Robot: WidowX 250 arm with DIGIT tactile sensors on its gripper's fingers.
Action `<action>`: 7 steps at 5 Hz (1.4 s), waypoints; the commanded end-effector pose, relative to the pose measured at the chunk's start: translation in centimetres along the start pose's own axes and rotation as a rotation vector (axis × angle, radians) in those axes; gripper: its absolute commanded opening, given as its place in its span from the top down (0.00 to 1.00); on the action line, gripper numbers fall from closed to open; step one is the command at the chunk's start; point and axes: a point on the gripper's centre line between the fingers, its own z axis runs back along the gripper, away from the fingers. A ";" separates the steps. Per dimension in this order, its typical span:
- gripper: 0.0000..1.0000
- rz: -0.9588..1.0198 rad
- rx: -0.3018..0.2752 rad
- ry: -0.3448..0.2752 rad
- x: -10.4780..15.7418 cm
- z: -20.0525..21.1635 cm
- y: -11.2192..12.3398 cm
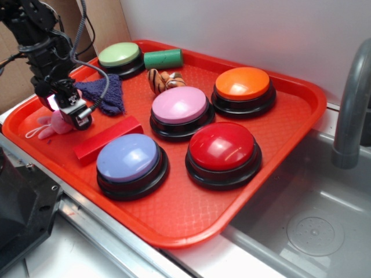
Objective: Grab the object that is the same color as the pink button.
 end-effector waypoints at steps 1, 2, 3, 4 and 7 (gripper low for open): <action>1.00 0.021 0.044 0.034 0.6 -0.5 0.2; 1.00 0.053 0.074 0.045 0.6 -0.5 0.3; 1.00 0.094 0.093 0.051 0.7 -0.1 0.2; 1.00 0.173 0.050 0.051 1.1 1.3 -0.5; 1.00 0.176 -0.037 -0.055 4.7 10.1 -5.5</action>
